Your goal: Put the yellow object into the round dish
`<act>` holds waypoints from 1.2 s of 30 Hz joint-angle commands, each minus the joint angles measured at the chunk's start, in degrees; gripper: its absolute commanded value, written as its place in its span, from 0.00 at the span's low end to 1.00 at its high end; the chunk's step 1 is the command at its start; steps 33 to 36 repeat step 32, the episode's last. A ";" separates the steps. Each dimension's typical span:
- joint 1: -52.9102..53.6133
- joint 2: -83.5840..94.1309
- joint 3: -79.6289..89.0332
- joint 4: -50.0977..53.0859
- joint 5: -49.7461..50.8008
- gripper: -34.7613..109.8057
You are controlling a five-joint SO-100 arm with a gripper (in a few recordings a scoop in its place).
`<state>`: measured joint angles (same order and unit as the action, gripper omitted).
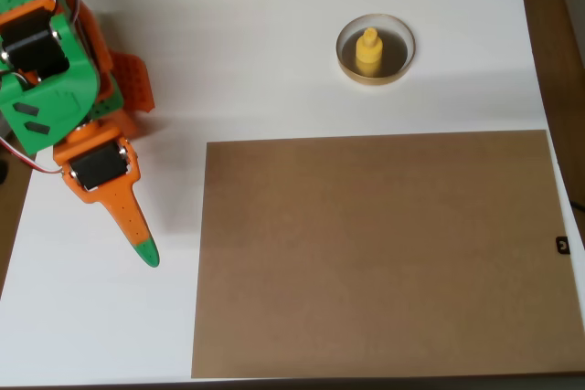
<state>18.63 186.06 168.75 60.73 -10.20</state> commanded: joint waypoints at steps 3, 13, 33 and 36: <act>1.14 0.97 -0.09 1.14 -0.62 0.39; 1.14 0.97 -0.09 1.14 -0.62 0.32; 1.14 0.97 -0.09 1.14 -0.62 0.27; 1.14 0.97 -0.09 1.14 -0.62 0.27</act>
